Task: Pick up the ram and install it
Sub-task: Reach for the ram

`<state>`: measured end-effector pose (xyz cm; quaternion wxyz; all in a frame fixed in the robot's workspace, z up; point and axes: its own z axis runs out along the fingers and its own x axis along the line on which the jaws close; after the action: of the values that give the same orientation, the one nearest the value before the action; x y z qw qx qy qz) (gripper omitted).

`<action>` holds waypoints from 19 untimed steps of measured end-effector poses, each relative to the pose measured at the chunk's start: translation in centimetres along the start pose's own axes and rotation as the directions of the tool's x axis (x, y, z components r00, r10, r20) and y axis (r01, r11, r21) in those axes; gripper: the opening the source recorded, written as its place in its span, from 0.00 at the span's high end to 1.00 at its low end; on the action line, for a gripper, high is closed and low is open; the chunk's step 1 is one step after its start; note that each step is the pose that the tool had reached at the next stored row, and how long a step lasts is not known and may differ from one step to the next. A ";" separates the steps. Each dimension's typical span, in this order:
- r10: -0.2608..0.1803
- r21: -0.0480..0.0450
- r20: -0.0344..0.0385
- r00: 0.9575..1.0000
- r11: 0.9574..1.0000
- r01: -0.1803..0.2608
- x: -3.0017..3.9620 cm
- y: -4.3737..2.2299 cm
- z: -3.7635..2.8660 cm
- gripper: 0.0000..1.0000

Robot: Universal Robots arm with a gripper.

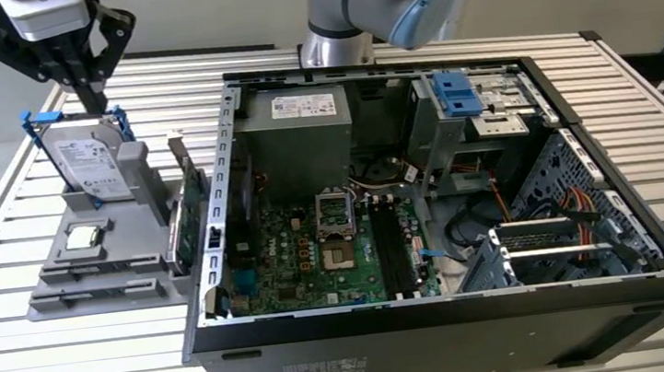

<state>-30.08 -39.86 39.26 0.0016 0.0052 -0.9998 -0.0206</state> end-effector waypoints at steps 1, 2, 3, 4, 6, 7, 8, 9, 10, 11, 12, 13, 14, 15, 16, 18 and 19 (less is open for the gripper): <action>-0.001 0.000 0.000 1.000 1.000 0.001 0.10 0.00 0.00 1.00; -0.002 0.000 0.000 1.000 1.000 0.002 0.19 0.00 0.00 1.00; -0.003 0.000 0.000 1.000 1.000 0.003 0.28 0.00 0.00 1.00; -0.004 0.000 0.000 1.000 1.000 0.004 0.37 0.00 0.00 1.00; -0.005 0.000 0.000 1.000 1.000 0.005 0.56 0.01 0.00 1.00; -0.006 0.000 0.000 1.000 1.000 0.006 0.67 0.01 0.00 1.00; -0.006 0.000 0.000 1.000 1.000 0.006 0.78 0.01 0.00 1.00; -0.006 0.000 0.000 1.000 1.000 0.006 0.89 0.01 0.00 1.00; -0.006 0.000 0.000 1.000 1.000 0.006 1.00 0.01 0.00 1.00; -0.006 0.000 0.000 1.000 1.000 0.006 1.12 0.01 0.00 1.00; -0.007 0.000 0.000 1.000 1.000 0.007 1.22 0.01 0.00 1.00; -0.007 0.000 0.000 1.000 1.000 0.007 1.33 0.01 0.00 1.00; -0.007 0.000 0.000 1.000 1.000 0.007 1.44 0.02 0.00 1.00; -0.007 0.000 0.000 1.000 1.000 0.007 1.54 0.02 0.01 1.00; -0.007 0.000 0.000 1.000 1.000 0.007 1.63 0.02 0.00 1.00; -0.008 0.000 0.000 1.000 1.000 0.008 1.82 0.02 0.00 1.00; -0.008 0.000 0.000 1.000 1.000 0.008 1.90 0.02 0.00 1.00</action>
<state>-31.98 -39.86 39.26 0.0017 0.0094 -0.9997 -0.0205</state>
